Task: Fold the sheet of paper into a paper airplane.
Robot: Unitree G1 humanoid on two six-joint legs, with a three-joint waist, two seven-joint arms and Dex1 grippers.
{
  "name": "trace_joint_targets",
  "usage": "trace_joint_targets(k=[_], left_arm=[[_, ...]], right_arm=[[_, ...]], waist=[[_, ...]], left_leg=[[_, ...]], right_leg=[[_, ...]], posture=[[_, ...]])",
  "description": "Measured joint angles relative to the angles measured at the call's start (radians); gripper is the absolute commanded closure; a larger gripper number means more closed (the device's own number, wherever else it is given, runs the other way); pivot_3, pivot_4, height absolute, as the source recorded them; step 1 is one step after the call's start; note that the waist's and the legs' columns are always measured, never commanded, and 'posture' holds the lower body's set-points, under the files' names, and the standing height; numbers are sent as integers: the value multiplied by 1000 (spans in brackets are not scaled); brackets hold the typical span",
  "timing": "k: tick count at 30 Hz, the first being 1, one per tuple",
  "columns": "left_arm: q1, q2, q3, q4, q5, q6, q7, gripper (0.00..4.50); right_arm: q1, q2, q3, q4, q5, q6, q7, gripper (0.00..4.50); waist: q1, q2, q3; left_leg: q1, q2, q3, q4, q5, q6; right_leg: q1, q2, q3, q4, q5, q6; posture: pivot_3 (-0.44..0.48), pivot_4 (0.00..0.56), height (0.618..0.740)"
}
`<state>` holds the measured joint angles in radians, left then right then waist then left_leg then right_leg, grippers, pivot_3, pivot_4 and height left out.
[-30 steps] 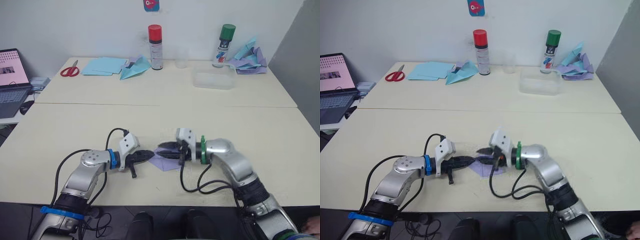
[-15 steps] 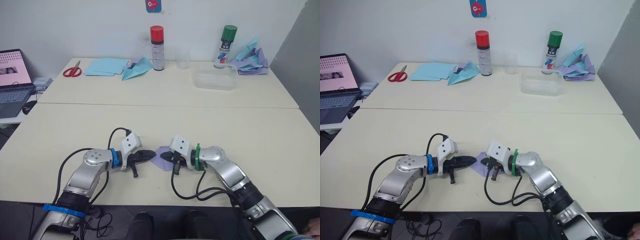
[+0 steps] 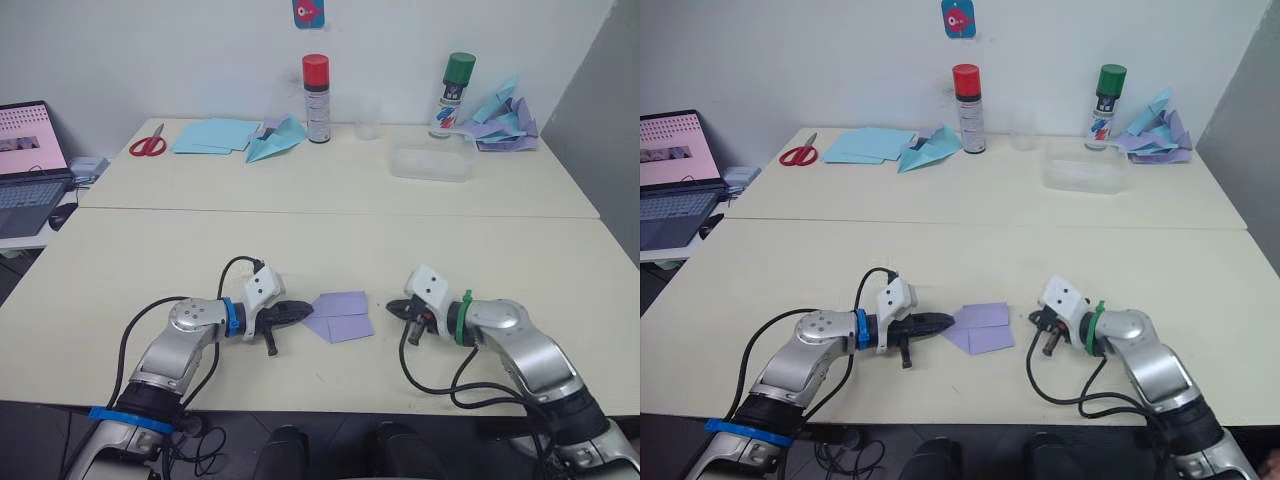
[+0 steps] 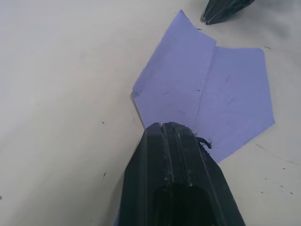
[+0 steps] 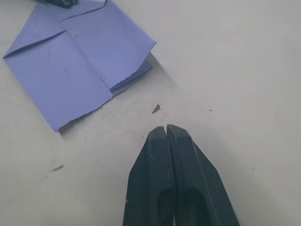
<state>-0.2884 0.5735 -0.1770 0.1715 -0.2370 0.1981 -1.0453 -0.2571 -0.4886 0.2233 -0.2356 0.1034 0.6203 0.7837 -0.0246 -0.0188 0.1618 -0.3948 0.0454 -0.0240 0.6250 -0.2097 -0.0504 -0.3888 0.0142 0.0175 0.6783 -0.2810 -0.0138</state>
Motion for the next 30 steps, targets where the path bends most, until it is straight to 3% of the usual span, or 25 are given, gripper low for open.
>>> trace_joint_targets(k=[2, 7, 11, 20, 25, 30], left_arm=[[0, -3, 1, 1, 0, -4, 3, 4500], [3, -10, 0, -7, 0, -4, 6, 4500], [7, -10, 1, -26, 0, -3, 10, 4500], [29, -88, -3, -129, -25, 90, 43, 4500], [54, -75, -15, -131, 13, 57, 72, 4500], [131, -4, 44, -150, 5, 21, 74, 4500]], right_arm=[[-5, 68, -26, -17, 50, -6, -7, 4475], [-36, 111, 35, -23, 72, -63, 2, 4475], [-71, 143, 146, 111, -5, -85, -23, 4475], [-113, 126, 212, 148, -75, -176, -21, 4475], [-108, 125, 212, 143, -75, -175, -21, 4475], [-107, 116, 209, 139, -75, -168, -22, 4475]], waist=[[-2, 1, 1], [0, 1, 1], [0, 1, 1], [-3, -4, 6], [-3, -5, 6], [-8, -5, 5]], left_leg=[[0, 0, 0, 0, 0, 0], [-2, -1, 0, 0, 0, 0], [-4, -1, 0, 0, 0, 0], [-5, 0, 0, -2, 0, 0], [-3, 0, 0, -5, 0, 0], [4, 1, 1, -13, 0, 0]], right_leg=[[0, 0, 0, 0, 0, 0], [0, 0, 0, -3, 0, 0], [-1, 0, -1, -3, 0, 1], [-2, 2, -1, -3, 2, 5], [-2, 2, -1, -3, 2, 5], [-1, 1, 1, -4, -2, -1]], posture=[[0, 150, 740], [0, 150, 740], [0, 150, 740], [0, 150, 740], [0, 150, 740], [0, 150, 740]])
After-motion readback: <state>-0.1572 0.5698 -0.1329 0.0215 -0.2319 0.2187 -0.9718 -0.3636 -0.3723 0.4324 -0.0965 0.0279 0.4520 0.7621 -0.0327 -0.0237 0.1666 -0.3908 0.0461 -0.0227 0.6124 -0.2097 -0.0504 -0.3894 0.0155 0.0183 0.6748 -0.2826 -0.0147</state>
